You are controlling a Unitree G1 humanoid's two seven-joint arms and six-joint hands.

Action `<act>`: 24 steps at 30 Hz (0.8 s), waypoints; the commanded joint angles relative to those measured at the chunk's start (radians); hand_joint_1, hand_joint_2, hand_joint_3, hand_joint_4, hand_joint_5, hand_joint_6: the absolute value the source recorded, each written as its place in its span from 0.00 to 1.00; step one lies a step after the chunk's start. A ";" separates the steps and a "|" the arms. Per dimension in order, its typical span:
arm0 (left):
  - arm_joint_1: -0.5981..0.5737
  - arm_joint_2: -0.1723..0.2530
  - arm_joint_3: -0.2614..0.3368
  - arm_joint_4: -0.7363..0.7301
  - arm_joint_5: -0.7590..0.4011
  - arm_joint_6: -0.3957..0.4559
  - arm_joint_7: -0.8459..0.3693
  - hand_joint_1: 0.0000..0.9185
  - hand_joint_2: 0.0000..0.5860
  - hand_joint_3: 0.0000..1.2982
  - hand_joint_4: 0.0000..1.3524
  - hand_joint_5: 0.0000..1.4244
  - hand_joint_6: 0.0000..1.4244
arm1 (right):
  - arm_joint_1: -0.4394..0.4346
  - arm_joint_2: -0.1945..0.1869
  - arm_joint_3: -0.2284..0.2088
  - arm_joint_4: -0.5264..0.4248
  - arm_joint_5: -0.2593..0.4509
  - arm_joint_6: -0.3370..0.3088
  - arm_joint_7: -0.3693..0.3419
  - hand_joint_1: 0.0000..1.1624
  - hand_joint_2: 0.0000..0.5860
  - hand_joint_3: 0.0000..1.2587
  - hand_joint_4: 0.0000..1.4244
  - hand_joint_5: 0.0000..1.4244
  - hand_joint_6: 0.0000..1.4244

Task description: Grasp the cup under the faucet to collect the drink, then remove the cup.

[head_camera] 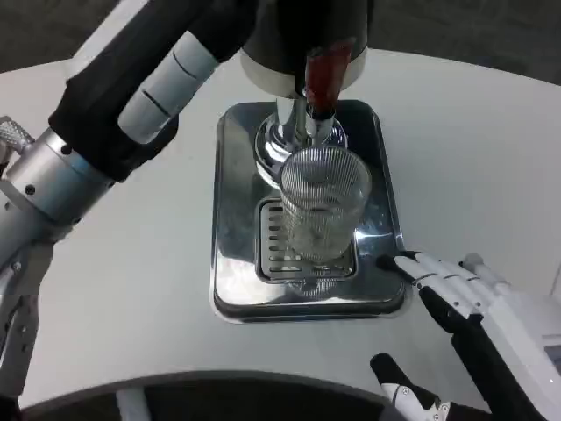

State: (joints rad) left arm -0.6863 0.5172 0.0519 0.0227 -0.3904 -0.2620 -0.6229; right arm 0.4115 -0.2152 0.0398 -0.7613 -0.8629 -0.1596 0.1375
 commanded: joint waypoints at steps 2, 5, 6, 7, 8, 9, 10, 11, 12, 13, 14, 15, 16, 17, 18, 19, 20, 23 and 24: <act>-0.062 -0.022 -0.023 0.064 -0.012 0.088 -0.090 0.00 0.18 0.00 0.00 0.01 0.00 | 0.023 0.003 -0.003 -0.019 0.003 -0.007 -0.017 0.45 0.71 0.14 0.09 0.10 0.06; -0.085 -0.047 -0.018 0.099 -0.024 0.126 -0.115 0.00 0.17 0.00 0.00 0.02 0.00 | 0.028 0.007 -0.006 -0.024 0.002 -0.007 -0.022 0.45 0.71 0.14 0.09 0.10 0.06; -0.094 -0.055 -0.018 0.111 -0.024 0.137 -0.122 0.00 0.16 0.00 0.00 0.02 0.00 | 0.030 0.009 -0.007 -0.026 0.002 -0.006 -0.023 0.45 0.71 0.15 0.09 0.10 0.06; -0.100 -0.061 -0.016 0.120 -0.022 0.143 -0.127 0.00 0.16 0.00 0.00 0.02 0.00 | 0.033 0.010 -0.008 -0.029 0.003 -0.006 -0.024 0.45 0.71 0.15 0.09 0.10 0.06; -0.106 -0.067 -0.014 0.128 -0.023 0.153 -0.134 0.00 0.16 0.00 0.00 0.02 0.00 | 0.035 0.011 -0.009 -0.031 0.004 -0.005 -0.025 0.45 0.71 0.15 0.09 0.10 0.06; -0.111 -0.072 -0.015 0.134 -0.020 0.158 -0.141 0.00 0.16 0.00 0.00 0.02 0.00 | 0.036 0.011 -0.010 -0.032 0.005 -0.004 -0.025 0.45 0.71 0.15 0.09 0.10 0.06; -0.114 -0.076 -0.014 0.139 -0.017 0.162 -0.146 0.00 0.16 0.00 0.00 0.02 0.01 | 0.038 0.012 -0.010 -0.034 0.005 -0.003 -0.026 0.45 0.71 0.15 0.09 0.10 0.06; -0.118 -0.081 -0.017 0.144 -0.015 0.170 -0.154 0.00 0.16 0.00 0.00 0.02 0.01 | 0.041 0.013 -0.011 -0.035 0.006 -0.003 -0.027 0.45 0.71 0.15 0.09 0.10 0.06; -0.120 -0.085 -0.019 0.147 -0.013 0.176 -0.160 0.00 0.16 0.00 0.00 0.02 0.01 | 0.043 0.013 -0.011 -0.036 0.006 -0.002 -0.028 0.45 0.71 0.15 0.09 0.10 0.06; -0.121 -0.089 -0.020 0.150 -0.012 0.181 -0.165 0.00 0.15 0.00 0.00 0.03 0.01 | 0.045 0.013 -0.012 -0.037 0.007 -0.003 -0.028 0.45 0.71 0.15 0.09 0.10 0.06; -0.122 -0.091 -0.022 0.152 -0.010 0.185 -0.170 0.00 0.14 0.00 0.00 0.03 0.01 | 0.047 0.014 -0.012 -0.038 0.007 -0.003 -0.029 0.45 0.71 0.15 0.09 0.10 0.06; -0.120 -0.093 -0.022 0.154 -0.008 0.189 -0.173 0.00 0.14 0.00 0.00 0.03 0.01 | 0.048 0.014 -0.012 -0.039 0.007 -0.004 -0.030 0.45 0.71 0.15 0.09 0.10 0.06; -0.120 -0.095 -0.022 0.155 -0.006 0.192 -0.176 0.00 0.14 0.00 0.00 0.03 0.01 | 0.049 0.014 -0.012 -0.040 0.007 -0.004 -0.030 0.45 0.71 0.15 0.09 0.10 0.06; -0.118 -0.092 -0.027 0.153 0.011 0.180 -0.179 0.00 0.14 0.00 0.00 0.03 0.02 | 0.051 0.015 -0.012 -0.041 0.007 -0.004 -0.031 0.45 0.71 0.15 0.09 0.10 0.06; -0.115 -0.092 -0.031 0.150 0.018 0.176 -0.184 0.00 0.14 0.00 0.00 0.03 0.02 | 0.052 0.015 -0.012 -0.041 0.006 -0.004 -0.032 0.45 0.71 0.15 0.09 0.10 0.06; -0.112 -0.090 -0.035 0.146 0.027 0.171 -0.190 0.00 0.14 0.00 0.00 0.03 0.02 | 0.053 0.015 -0.013 -0.042 0.006 -0.005 -0.033 0.45 0.71 0.15 0.09 0.10 0.06; -0.109 -0.087 -0.040 0.141 0.037 0.164 -0.195 0.00 0.14 0.00 0.00 0.03 0.02 | 0.053 0.015 -0.013 -0.042 0.006 -0.005 -0.034 0.45 0.71 0.15 0.09 0.10 0.06; -0.101 -0.081 -0.044 0.133 0.053 0.159 -0.201 0.00 0.14 0.00 0.00 0.03 0.02 | 0.055 0.017 -0.009 -0.047 0.008 -0.004 -0.032 0.46 0.70 0.15 0.09 0.10 0.07; -0.098 -0.079 -0.044 0.130 0.057 0.159 -0.202 0.00 0.14 0.00 0.00 0.03 0.02 | 0.055 0.018 -0.007 -0.050 0.007 -0.004 -0.031 0.46 0.70 0.15 0.09 0.10 0.07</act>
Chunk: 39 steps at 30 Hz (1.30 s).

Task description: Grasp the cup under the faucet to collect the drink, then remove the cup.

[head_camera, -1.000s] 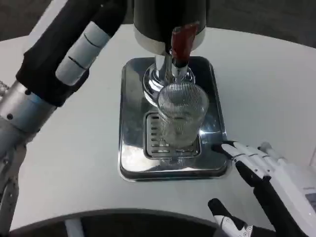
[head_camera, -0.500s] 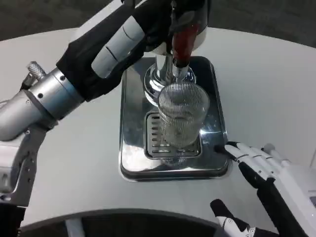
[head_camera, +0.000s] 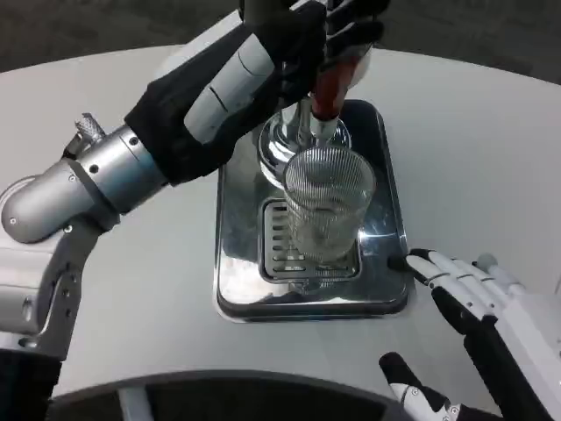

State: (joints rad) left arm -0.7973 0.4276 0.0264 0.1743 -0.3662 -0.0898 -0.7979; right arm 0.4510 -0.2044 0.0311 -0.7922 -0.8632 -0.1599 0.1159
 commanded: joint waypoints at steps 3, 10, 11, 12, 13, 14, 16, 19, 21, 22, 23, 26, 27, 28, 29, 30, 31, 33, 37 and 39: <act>0.021 0.021 -0.020 -0.038 0.052 -0.026 -0.032 0.00 0.14 0.00 0.00 0.03 0.02 | 0.012 0.008 0.006 -0.023 0.007 -0.004 -0.006 0.46 0.70 0.15 0.09 0.10 0.08; 0.039 0.045 -0.045 -0.082 0.107 -0.069 -0.047 0.00 0.14 0.00 0.00 0.03 0.02 | 0.005 0.008 0.007 -0.017 0.010 0.001 -0.004 0.47 0.70 0.15 0.09 0.11 0.09; 0.041 0.047 -0.050 -0.086 0.111 -0.075 -0.051 0.00 0.14 0.00 0.00 0.03 0.02 | 0.005 0.008 0.007 -0.017 0.011 0.002 -0.004 0.47 0.70 0.15 0.09 0.11 0.09; 0.043 0.048 -0.052 -0.088 0.114 -0.079 -0.054 0.00 0.14 0.00 0.00 0.03 0.02 | 0.005 0.009 0.008 -0.016 0.010 0.002 -0.004 0.47 0.70 0.15 0.09 0.11 0.09; 0.045 0.052 -0.057 -0.090 0.120 -0.085 -0.060 0.00 0.14 0.00 0.00 0.03 0.02 | 0.007 0.010 0.008 -0.015 0.010 0.003 -0.006 0.47 0.70 0.15 0.09 0.11 0.09; 0.048 0.056 -0.062 -0.093 0.127 -0.094 -0.065 0.00 0.14 0.00 0.00 0.03 0.02 | 0.009 0.011 0.009 -0.014 0.010 0.003 -0.007 0.47 0.70 0.15 0.09 0.11 0.10; 0.052 0.065 -0.069 -0.099 0.137 -0.109 -0.069 0.00 0.14 0.00 0.00 0.03 0.02 | 0.014 0.014 0.008 -0.013 0.011 0.002 -0.010 0.47 0.70 0.15 0.09 0.11 0.10; 0.063 0.089 -0.080 -0.121 0.167 -0.157 -0.075 0.00 0.15 0.00 0.00 0.03 0.02 | 0.023 0.017 0.006 -0.012 0.013 0.001 -0.013 0.47 0.70 0.15 0.09 0.11 0.11; 0.069 0.117 -0.088 -0.144 0.215 -0.219 -0.070 0.00 0.15 0.00 0.00 0.03 0.01 | 0.030 0.019 0.005 -0.011 0.017 0.001 -0.016 0.47 0.70 0.15 0.09 0.11 0.11; 0.071 0.127 -0.091 -0.151 0.233 -0.241 -0.067 0.00 0.15 0.00 0.00 0.03 0.01 | 0.032 0.021 0.004 -0.010 0.018 0.000 -0.017 0.47 0.70 0.15 0.09 0.11 0.11; 0.073 0.137 -0.093 -0.157 0.252 -0.266 -0.061 0.00 0.15 0.00 0.00 0.03 0.00 | 0.034 0.022 0.004 -0.008 0.020 0.000 -0.018 0.47 0.70 0.15 0.09 0.11 0.11; 0.076 0.166 -0.097 -0.173 0.315 -0.341 -0.037 0.00 0.15 0.00 0.00 0.02 0.00 | 0.037 0.026 0.005 -0.004 0.026 0.000 -0.020 0.47 0.70 0.15 0.09 0.11 0.11; 0.077 0.175 -0.097 -0.175 0.335 -0.361 -0.029 0.00 0.15 0.00 0.00 0.02 0.00 | 0.038 0.027 0.006 -0.003 0.028 0.000 -0.020 0.47 0.70 0.15 0.09 0.11 0.12; 0.077 0.179 -0.098 -0.174 0.347 -0.375 -0.024 0.00 0.15 0.00 0.00 0.02 0.00 | 0.038 0.028 0.007 -0.002 0.029 -0.001 -0.021 0.47 0.70 0.15 0.09 0.11 0.12; 0.080 0.185 -0.098 -0.176 0.361 -0.388 -0.017 0.00 0.15 0.00 0.00 0.02 0.00 | 0.039 0.028 0.009 -0.001 0.030 -0.001 -0.021 0.47 0.70 0.15 0.09 0.11 0.12; 0.083 0.190 -0.098 -0.176 0.371 -0.399 -0.011 0.00 0.15 0.00 0.00 0.02 0.00 | 0.039 0.029 0.010 0.000 0.031 -0.002 -0.021 0.47 0.70 0.15 0.09 0.11 0.12; 0.086 0.192 -0.098 -0.176 0.376 -0.405 -0.007 0.00 0.15 0.00 0.00 0.02 0.00 | 0.039 0.030 0.010 0.001 0.032 -0.002 -0.021 0.47 0.70 0.15 0.09 0.11 0.12; 0.090 0.199 -0.098 -0.177 0.389 -0.419 0.004 0.00 0.15 0.00 0.00 0.02 0.00 | 0.040 0.032 0.011 0.003 0.033 -0.001 -0.021 0.47 0.70 0.15 0.09 0.11 0.12; 0.098 0.208 -0.099 -0.180 0.401 -0.429 0.018 0.00 0.15 0.00 0.00 0.02 0.00 | 0.037 0.035 0.010 0.011 0.041 0.004 -0.017 0.47 0.70 0.16 0.09 0.11 0.13; 0.100 0.212 -0.100 -0.181 0.402 -0.431 0.023 0.00 0.15 0.00 0.00 0.02 0.00 | 0.034 0.036 0.009 0.015 0.046 0.007 -0.016 0.47 0.70 0.16 0.09 0.11 0.13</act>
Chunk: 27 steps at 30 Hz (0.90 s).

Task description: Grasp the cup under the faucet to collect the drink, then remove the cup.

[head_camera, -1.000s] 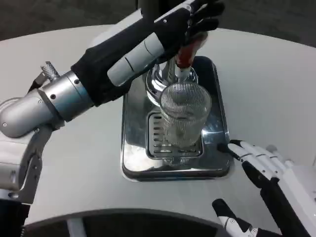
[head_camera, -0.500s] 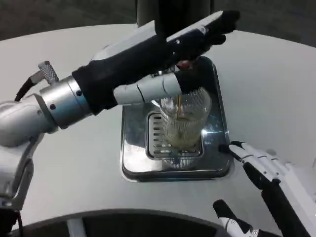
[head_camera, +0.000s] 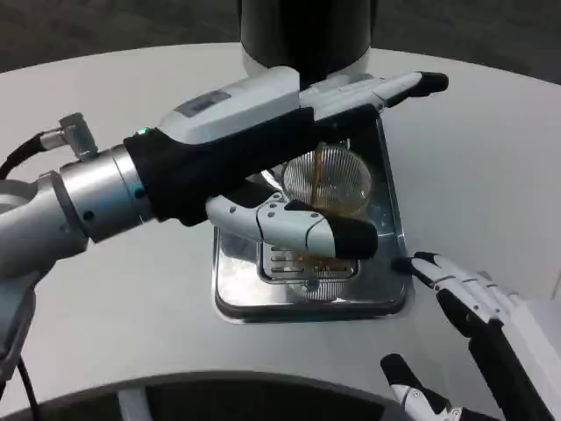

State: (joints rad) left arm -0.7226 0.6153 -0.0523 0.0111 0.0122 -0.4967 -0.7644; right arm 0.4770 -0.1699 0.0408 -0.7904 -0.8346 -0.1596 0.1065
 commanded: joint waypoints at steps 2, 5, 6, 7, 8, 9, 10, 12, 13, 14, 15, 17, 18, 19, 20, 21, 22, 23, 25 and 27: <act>0.026 0.028 -0.023 -0.019 0.025 -0.024 -0.007 0.00 0.15 0.00 0.00 0.02 0.00 | 0.002 0.006 0.000 0.021 0.030 0.017 -0.002 0.47 0.70 0.15 0.09 0.11 0.13; 0.025 0.033 -0.025 -0.020 0.029 -0.025 -0.002 0.00 0.15 0.00 0.00 0.01 0.00 | -0.004 0.013 0.000 0.032 0.049 0.033 0.000 0.47 0.70 0.15 0.09 0.11 0.13; 0.025 0.035 -0.025 -0.021 0.033 -0.027 -0.001 0.00 0.15 0.00 0.00 0.01 0.00 | -0.005 0.015 0.000 0.035 0.055 0.039 0.000 0.47 0.68 0.14 0.09 0.11 0.13; 0.025 0.037 -0.026 -0.021 0.035 -0.027 0.001 0.00 0.15 0.00 0.00 0.01 0.00 | -0.005 0.018 0.000 0.038 0.061 0.047 -0.001 0.47 0.68 0.14 0.09 0.10 0.13; 0.025 0.038 -0.027 -0.022 0.035 -0.027 0.001 0.00 0.15 0.00 0.00 0.01 0.00 | -0.006 0.020 -0.001 0.041 0.067 0.053 -0.002 0.47 0.67 0.14 0.09 0.10 0.13; 0.027 0.039 -0.026 -0.026 0.034 -0.029 0.003 0.00 0.15 0.00 0.00 0.01 0.00 | -0.006 0.021 -0.001 0.043 0.070 0.058 -0.003 0.47 0.67 0.14 0.09 0.10 0.14; 0.029 0.040 -0.025 -0.029 0.034 -0.029 0.004 0.00 0.15 0.00 0.00 0.01 0.00 | -0.009 0.026 -0.002 0.046 0.077 0.069 -0.004 0.47 0.65 0.13 0.09 0.10 0.14; 0.032 0.042 -0.024 -0.034 0.034 -0.031 0.006 0.00 0.16 0.00 0.00 0.01 0.00 | -0.015 0.036 -0.004 0.050 0.085 0.092 -0.003 0.46 0.64 0.13 0.09 0.10 0.14; 0.032 0.043 -0.025 -0.035 0.035 -0.031 0.007 0.00 0.16 0.00 0.00 0.01 0.00 | -0.021 0.040 -0.003 0.052 0.088 0.102 -0.002 0.46 0.64 0.13 0.08 0.10 0.14; 0.034 0.045 -0.025 -0.037 0.038 -0.033 0.009 0.00 0.16 0.00 0.00 0.01 0.00 | -0.036 0.045 -0.004 0.058 0.096 0.120 0.003 0.46 0.63 0.13 0.08 0.10 0.14; 0.036 0.046 -0.024 -0.039 0.041 -0.034 0.012 0.00 0.16 0.00 0.00 0.01 0.00 | -0.046 0.049 -0.004 0.062 0.102 0.133 0.007 0.46 0.61 0.12 0.08 0.10 0.14; 0.040 0.048 -0.024 -0.044 0.044 -0.033 0.016 0.00 0.16 0.00 0.00 0.01 0.00 | -0.076 0.047 -0.009 0.079 0.122 0.156 0.013 0.47 0.58 0.10 0.06 0.08 0.13; 0.042 0.049 -0.024 -0.048 0.043 -0.032 0.018 0.00 0.16 0.00 0.00 0.01 0.00 | -0.086 0.043 -0.011 0.087 0.128 0.161 0.013 0.46 0.55 0.09 0.05 0.07 0.12; 0.044 0.050 -0.024 -0.051 0.043 -0.032 0.019 0.00 0.16 0.00 0.00 0.01 0.00 | -0.100 0.037 -0.015 0.099 0.139 0.165 0.013 0.46 0.54 0.09 0.05 0.06 0.11; 0.047 0.052 -0.024 -0.058 0.043 -0.029 0.019 0.00 0.16 0.00 0.00 0.01 0.00 | -0.124 0.026 -0.023 0.121 0.164 0.169 0.021 0.46 0.53 0.07 0.04 0.06 0.11; 0.051 0.055 -0.023 -0.065 0.044 -0.028 0.019 0.00 0.16 0.00 0.00 0.01 0.00 | -0.141 0.019 -0.029 0.136 0.182 0.173 0.026 0.47 0.52 0.05 0.02 0.04 0.10; 0.054 0.057 -0.023 -0.071 0.045 -0.027 0.020 0.00 0.16 0.00 0.00 0.01 0.00 | -0.162 0.007 -0.037 0.156 0.210 0.170 0.035 0.47 0.52 0.04 0.01 0.03 0.09; 0.058 0.060 -0.022 -0.078 0.045 -0.026 0.020 0.00 0.16 0.00 0.00 0.01 0.00 | -0.193 -0.014 -0.046 0.185 0.246 0.160 0.050 0.47 0.52 0.03 0.00 0.02 0.09; 0.067 0.063 -0.022 -0.089 0.046 -0.025 0.023 0.00 0.16 0.00 0.00 0.01 0.00 | -0.243 -0.051 -0.058 0.233 0.304 0.141 0.071 0.48 0.51 0.00 0.00 0.00 0.07; 0.075 0.064 -0.022 -0.098 0.049 -0.020 0.028 0.00 0.16 0.00 0.00 0.01 0.00 | -0.289 -0.080 -0.069 0.282 0.348 0.127 0.082 0.48 0.51 0.00 0.00 0.00 0.06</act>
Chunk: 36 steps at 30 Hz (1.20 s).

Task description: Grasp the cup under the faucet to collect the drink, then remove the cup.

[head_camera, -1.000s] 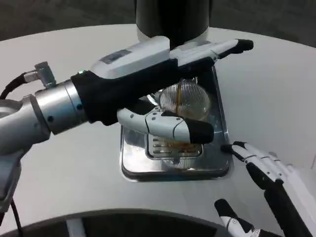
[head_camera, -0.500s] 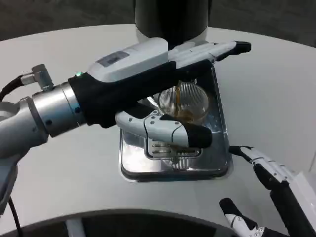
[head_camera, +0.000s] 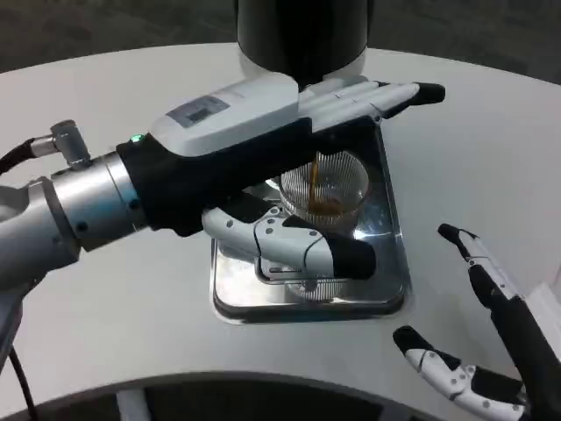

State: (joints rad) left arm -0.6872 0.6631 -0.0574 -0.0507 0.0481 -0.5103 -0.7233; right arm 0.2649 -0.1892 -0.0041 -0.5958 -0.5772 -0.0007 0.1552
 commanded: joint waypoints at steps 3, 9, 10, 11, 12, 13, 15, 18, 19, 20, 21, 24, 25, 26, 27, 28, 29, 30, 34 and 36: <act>0.049 0.015 -0.015 -0.048 0.016 0.004 -0.003 0.00 0.16 0.00 0.00 0.01 0.00 | -0.131 -0.092 -0.031 0.149 0.132 -0.045 0.030 0.49 0.46 0.00 0.00 0.00 0.06; 0.058 0.019 -0.002 -0.054 0.022 0.028 0.022 0.00 0.16 0.00 0.00 0.01 0.00 | -0.262 -0.094 -0.030 0.286 0.173 -0.046 -0.006 0.59 0.36 0.00 0.00 0.00 0.07; 0.059 0.019 -0.002 -0.057 0.022 0.031 0.023 0.00 0.16 0.00 0.00 0.01 0.00 | -0.283 -0.091 -0.027 0.308 0.180 -0.047 -0.010 0.60 0.36 0.00 0.00 0.00 0.07; 0.060 0.019 -0.004 -0.060 0.022 0.033 0.024 0.00 0.16 0.00 0.00 0.01 0.00 | -0.297 -0.089 -0.024 0.324 0.186 -0.049 -0.013 0.60 0.36 0.00 0.00 0.00 0.07; 0.061 0.018 -0.004 -0.062 0.022 0.034 0.025 0.00 0.16 0.00 0.00 0.01 0.00 | -0.310 -0.086 -0.020 0.340 0.194 -0.049 -0.016 0.60 0.36 0.00 0.00 0.00 0.07; 0.063 0.018 -0.005 -0.065 0.022 0.037 0.026 0.00 0.16 0.00 0.00 0.01 0.00 | -0.321 -0.082 -0.014 0.355 0.202 -0.051 -0.019 0.60 0.33 0.00 0.00 0.00 0.06; 0.066 0.018 -0.005 -0.068 0.025 0.041 0.029 0.00 0.16 0.00 0.00 0.01 0.00 | -0.335 -0.075 -0.006 0.376 0.214 -0.053 -0.027 0.60 0.33 0.00 0.00 0.00 0.06; 0.068 0.018 -0.007 -0.071 0.026 0.047 0.033 0.00 0.16 0.00 0.00 0.01 0.00 | -0.357 -0.055 0.011 0.404 0.224 -0.053 -0.047 0.60 0.32 0.00 0.00 0.00 0.05; 0.068 0.017 -0.007 -0.071 0.026 0.048 0.034 0.00 0.16 0.00 0.00 0.01 0.00 | -0.367 -0.049 0.018 0.413 0.224 -0.052 -0.052 0.60 0.32 0.00 0.00 0.00 0.05; 0.068 0.018 -0.008 -0.072 0.027 0.050 0.036 0.00 0.16 0.00 0.00 0.01 0.00 | -0.373 -0.046 0.023 0.419 0.225 -0.053 -0.056 0.60 0.32 0.00 0.00 0.00 0.05; 0.068 0.018 -0.008 -0.073 0.028 0.052 0.036 0.00 0.16 0.00 0.00 0.01 0.00 | -0.381 -0.042 0.028 0.426 0.226 -0.053 -0.059 0.60 0.32 0.00 0.00 0.00 0.05; 0.068 0.018 -0.009 -0.073 0.028 0.055 0.038 0.00 0.16 0.00 0.00 0.01 0.00 | -0.401 -0.035 0.040 0.444 0.228 -0.052 -0.066 0.61 0.32 0.00 0.00 0.00 0.03; 0.068 0.018 -0.008 -0.073 0.029 0.056 0.039 0.00 0.16 0.00 0.00 0.01 0.00 | -0.414 -0.027 0.044 0.455 0.228 -0.049 -0.073 0.61 0.32 0.00 0.00 0.00 0.03; 0.069 0.019 -0.007 -0.073 0.029 0.058 0.039 0.00 0.16 0.00 0.00 0.01 0.00 | -0.429 -0.020 0.048 0.468 0.228 -0.045 -0.080 0.61 0.32 0.00 0.00 0.00 0.03; 0.068 0.020 -0.006 -0.072 0.030 0.059 0.041 0.00 0.16 0.00 0.00 0.01 0.00 | -0.439 -0.016 0.051 0.477 0.227 -0.043 -0.086 0.61 0.32 0.00 0.00 0.00 0.03; 0.068 0.020 -0.005 -0.071 0.030 0.059 0.041 0.00 0.16 0.00 0.00 0.01 0.00 | -0.450 -0.012 0.054 0.487 0.226 -0.042 -0.091 0.61 0.32 0.00 0.00 0.00 0.03; 0.068 0.021 -0.004 -0.070 0.030 0.060 0.042 0.00 0.16 0.00 0.00 0.01 0.00 | -0.467 -0.007 0.058 0.501 0.225 -0.042 -0.095 0.61 0.32 0.00 0.00 0.00 0.02; 0.068 0.022 -0.002 -0.069 0.029 0.062 0.043 0.00 0.16 0.00 0.00 0.01 0.00 | -0.478 -0.004 0.062 0.511 0.225 -0.042 -0.098 0.61 0.32 0.00 0.00 0.00 0.02; 0.069 0.026 0.000 -0.068 0.028 0.062 0.042 0.00 0.16 0.00 0.00 0.01 0.00 | -0.512 0.006 0.079 0.541 0.216 -0.043 -0.117 0.61 0.32 0.00 0.00 0.00 0.01; 0.072 0.028 0.001 -0.069 0.027 0.062 0.040 0.00 0.16 0.00 0.00 0.01 0.00 | -0.525 0.013 0.088 0.555 0.216 -0.043 -0.124 0.61 0.31 0.00 0.00 0.00 0.01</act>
State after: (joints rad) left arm -0.6392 0.6698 -0.0517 -0.1158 0.0535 -0.4543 -0.6694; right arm -0.2463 -0.1889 0.0689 -0.0634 -0.3599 -0.0416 0.0493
